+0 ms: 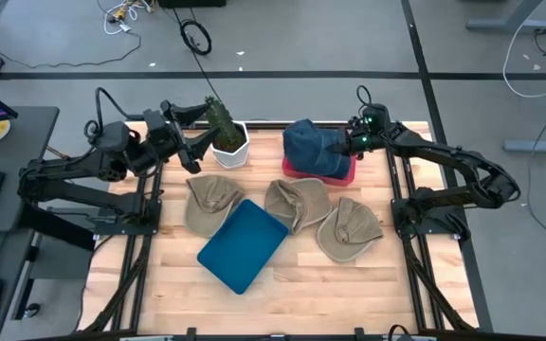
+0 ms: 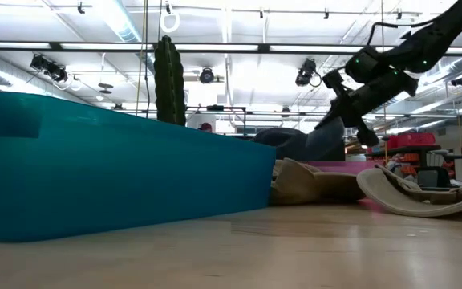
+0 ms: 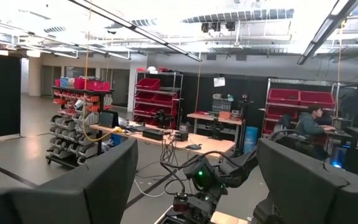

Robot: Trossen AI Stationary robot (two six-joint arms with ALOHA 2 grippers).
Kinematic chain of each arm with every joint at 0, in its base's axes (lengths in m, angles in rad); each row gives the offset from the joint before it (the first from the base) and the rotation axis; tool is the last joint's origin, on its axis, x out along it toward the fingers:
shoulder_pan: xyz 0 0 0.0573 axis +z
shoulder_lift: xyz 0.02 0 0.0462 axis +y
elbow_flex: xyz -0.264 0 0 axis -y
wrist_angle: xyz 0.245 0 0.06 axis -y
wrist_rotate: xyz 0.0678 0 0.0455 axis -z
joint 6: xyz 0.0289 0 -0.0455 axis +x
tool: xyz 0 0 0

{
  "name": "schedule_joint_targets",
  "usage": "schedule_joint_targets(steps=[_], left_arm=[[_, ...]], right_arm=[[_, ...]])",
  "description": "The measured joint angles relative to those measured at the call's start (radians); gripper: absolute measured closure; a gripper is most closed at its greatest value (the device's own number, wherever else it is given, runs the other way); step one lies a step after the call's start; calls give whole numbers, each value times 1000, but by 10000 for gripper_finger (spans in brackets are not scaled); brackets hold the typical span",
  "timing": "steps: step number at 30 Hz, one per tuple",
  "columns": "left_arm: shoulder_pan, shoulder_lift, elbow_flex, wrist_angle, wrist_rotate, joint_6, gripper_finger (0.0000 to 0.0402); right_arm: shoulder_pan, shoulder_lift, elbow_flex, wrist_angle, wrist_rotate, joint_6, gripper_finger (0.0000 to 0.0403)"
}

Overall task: Pick & Place hat
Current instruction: Put the blue cap into the pink bin

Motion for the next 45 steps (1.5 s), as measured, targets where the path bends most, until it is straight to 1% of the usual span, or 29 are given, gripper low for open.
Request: schedule_joint_targets(steps=[7,12,21,24,31,33,38,41,43,45], left_arm=[[0,0,0,0,0,0,71],[0,0,0,0,0,0,71],[0,0,0,0,0,-1,71],[0,0,0,0,0,-1,71],[0,0,0,-1,0,-1,71],[0,0,0,-2,0,-1,71],[0,0,0,-2,0,-1,71],[0,0,0,-2,0,-1,71],[0,0,0,-2,0,-1,71],[0,0,0,-2,0,-1,71]], right_arm=[[-55,0,-10,-19,-4,-67,397],[-89,13,-10,-64,-104,-67,397],[-91,52,-10,-70,-182,-25,397],[-92,68,-10,-67,-194,-24,397],[-101,97,-10,-46,-165,-60,396],[-108,104,-10,-43,-153,-86,389],[-115,105,-10,-36,-57,-154,376],[-115,105,-10,-33,-27,-175,375],[-115,105,-10,-32,-22,-177,366],[-115,105,-10,-32,-16,-177,344]])
